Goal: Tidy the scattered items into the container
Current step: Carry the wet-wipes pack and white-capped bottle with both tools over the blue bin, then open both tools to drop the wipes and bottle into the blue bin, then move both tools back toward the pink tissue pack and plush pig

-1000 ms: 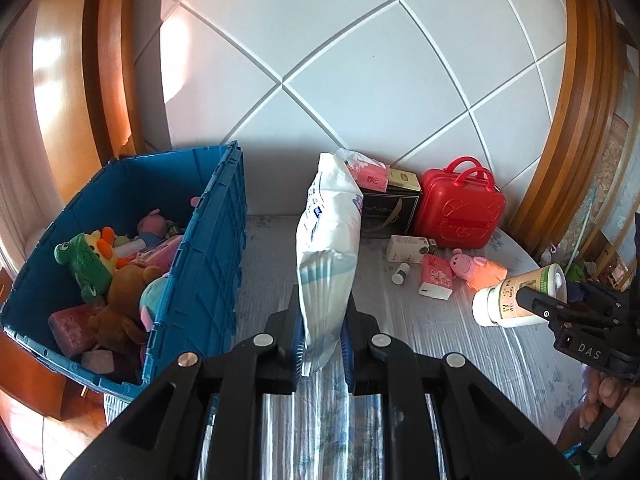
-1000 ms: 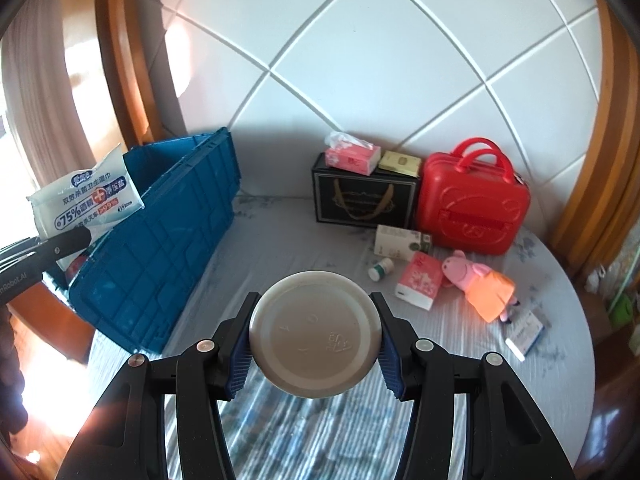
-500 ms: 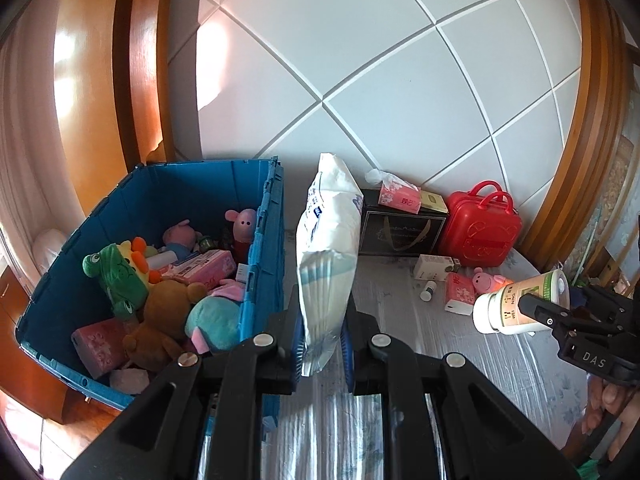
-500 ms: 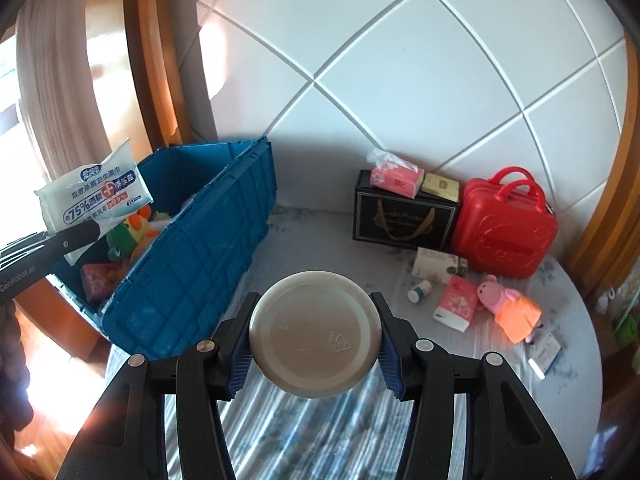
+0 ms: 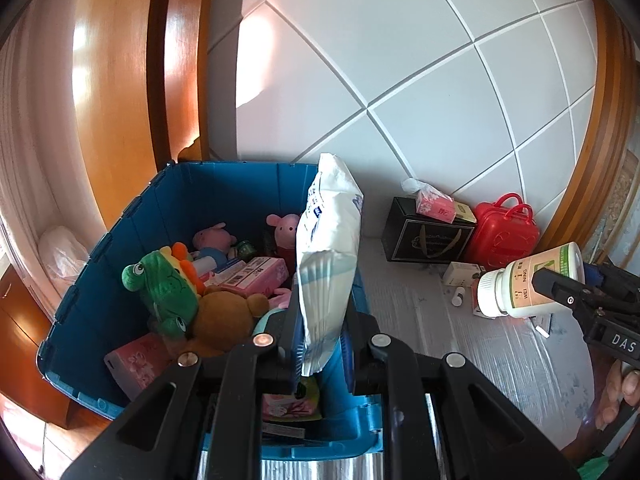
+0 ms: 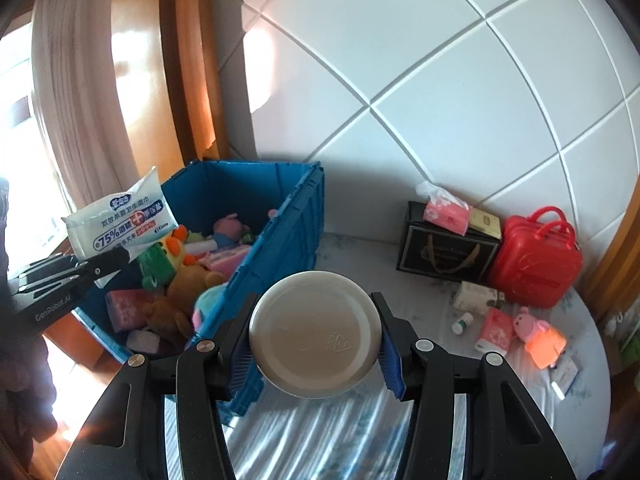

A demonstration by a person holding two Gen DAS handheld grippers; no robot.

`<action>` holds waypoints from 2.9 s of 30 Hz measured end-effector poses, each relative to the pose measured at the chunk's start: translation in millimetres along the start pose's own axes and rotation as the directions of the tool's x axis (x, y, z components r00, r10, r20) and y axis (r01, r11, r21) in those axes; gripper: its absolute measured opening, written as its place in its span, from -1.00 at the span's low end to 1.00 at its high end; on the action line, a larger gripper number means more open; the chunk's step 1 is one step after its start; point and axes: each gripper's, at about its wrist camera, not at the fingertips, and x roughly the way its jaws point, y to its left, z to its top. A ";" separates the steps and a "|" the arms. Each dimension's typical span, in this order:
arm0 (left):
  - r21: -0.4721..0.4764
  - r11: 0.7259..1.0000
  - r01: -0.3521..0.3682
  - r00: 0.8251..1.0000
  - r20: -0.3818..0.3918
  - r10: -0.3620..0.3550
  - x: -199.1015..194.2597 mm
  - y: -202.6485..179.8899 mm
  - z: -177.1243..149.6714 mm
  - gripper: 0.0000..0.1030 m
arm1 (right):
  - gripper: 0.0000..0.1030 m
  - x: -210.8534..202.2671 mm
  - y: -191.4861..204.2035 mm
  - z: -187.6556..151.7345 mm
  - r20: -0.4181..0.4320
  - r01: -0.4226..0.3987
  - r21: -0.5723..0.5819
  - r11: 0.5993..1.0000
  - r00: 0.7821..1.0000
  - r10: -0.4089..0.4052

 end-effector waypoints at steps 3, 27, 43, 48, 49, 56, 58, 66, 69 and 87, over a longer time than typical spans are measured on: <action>-0.007 1.000 -0.011 1.000 0.003 0.011 -1.0 24.4 2.7 -0.70 | 0.01 7.2 28.5 12.3 0.012 -0.024 -0.023 0.999 1.000 0.024; -0.082 0.994 -0.068 0.998 -0.020 0.067 11.8 151.8 5.3 -0.70 | 0.01 90.8 177.5 79.6 -0.015 -0.159 -0.115 0.981 0.987 0.158; -0.129 0.990 -0.065 0.997 -0.053 0.058 29.3 190.3 14.6 -0.51 | 0.05 160.0 218.0 108.5 -0.067 -0.179 -0.137 0.974 0.983 0.171; -0.157 0.980 -0.119 0.993 -0.043 0.114 27.2 195.6 13.6 0.98 | 0.85 163.0 208.2 111.2 -0.050 -0.147 -0.124 0.981 0.989 0.141; -0.156 0.980 -0.120 0.992 -0.048 0.114 28.1 195.8 13.0 0.98 | 0.85 161.6 207.0 108.5 -0.049 -0.141 -0.132 0.981 0.990 0.136; -0.146 0.983 -0.108 0.993 -0.061 0.100 29.9 184.2 10.5 0.98 | 0.99 149.3 189.7 89.4 -0.060 -0.137 -0.116 0.984 0.990 0.131; -0.139 0.985 -0.104 0.994 -0.059 0.097 27.9 178.6 10.4 0.98 | 0.99 140.2 184.5 84.0 -0.056 -0.134 -0.111 0.985 0.990 0.128; -0.122 0.989 -0.088 0.995 -0.051 0.082 23.1 149.2 6.9 0.98 | 0.99 113.0 155.9 62.9 -0.051 -0.107 -0.075 0.991 0.993 0.103; -0.106 0.991 -0.077 0.996 -0.051 0.072 26.1 128.8 2.6 0.98 | 0.99 102.3 137.3 49.7 -0.048 -0.088 -0.056 0.995 0.995 0.086; 0.047 0.999 0.013 0.996 -0.089 -0.008 51.4 -82.2 -11.1 0.98 | 0.99 46.6 -45.1 -42.0 -0.027 0.013 0.048 0.999 1.000 -0.012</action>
